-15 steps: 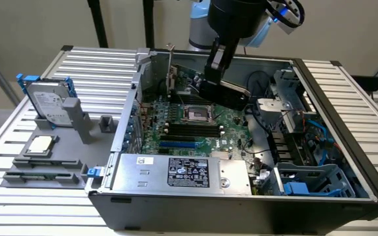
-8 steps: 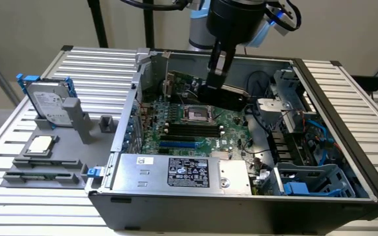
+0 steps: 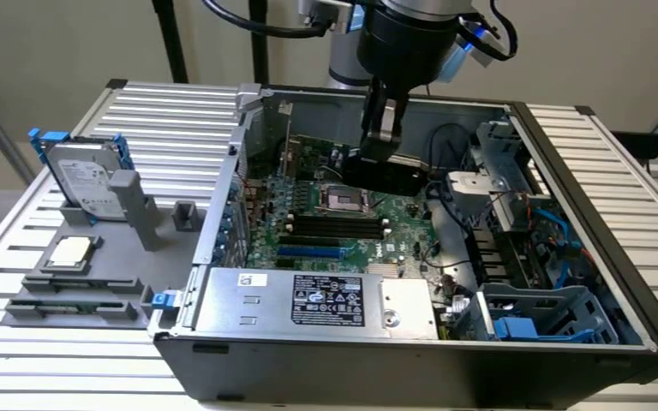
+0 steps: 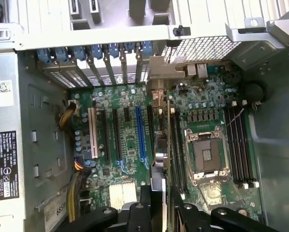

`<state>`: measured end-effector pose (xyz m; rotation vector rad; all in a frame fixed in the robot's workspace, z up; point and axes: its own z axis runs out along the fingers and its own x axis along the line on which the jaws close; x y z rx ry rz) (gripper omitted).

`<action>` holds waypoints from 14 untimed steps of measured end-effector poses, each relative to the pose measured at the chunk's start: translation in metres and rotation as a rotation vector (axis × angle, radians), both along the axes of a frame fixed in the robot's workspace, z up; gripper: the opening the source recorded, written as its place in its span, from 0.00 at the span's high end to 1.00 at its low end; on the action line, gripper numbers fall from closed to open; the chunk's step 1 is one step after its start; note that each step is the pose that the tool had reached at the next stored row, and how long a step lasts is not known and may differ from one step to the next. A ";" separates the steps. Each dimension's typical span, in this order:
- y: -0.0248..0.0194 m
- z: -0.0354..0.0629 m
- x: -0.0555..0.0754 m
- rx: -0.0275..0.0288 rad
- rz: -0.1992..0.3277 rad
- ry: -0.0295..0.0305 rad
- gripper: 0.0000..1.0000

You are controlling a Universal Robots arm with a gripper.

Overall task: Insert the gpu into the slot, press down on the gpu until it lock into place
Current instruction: 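Insert the gpu into the slot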

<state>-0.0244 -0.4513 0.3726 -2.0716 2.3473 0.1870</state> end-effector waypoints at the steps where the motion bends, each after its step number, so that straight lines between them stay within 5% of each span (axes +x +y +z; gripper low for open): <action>1: 0.0000 -0.0010 0.000 0.0001 0.005 -0.0011 0.74; 14: -0.0050 -0.0118 -0.015 0.0000 0.024 -0.0248 0.74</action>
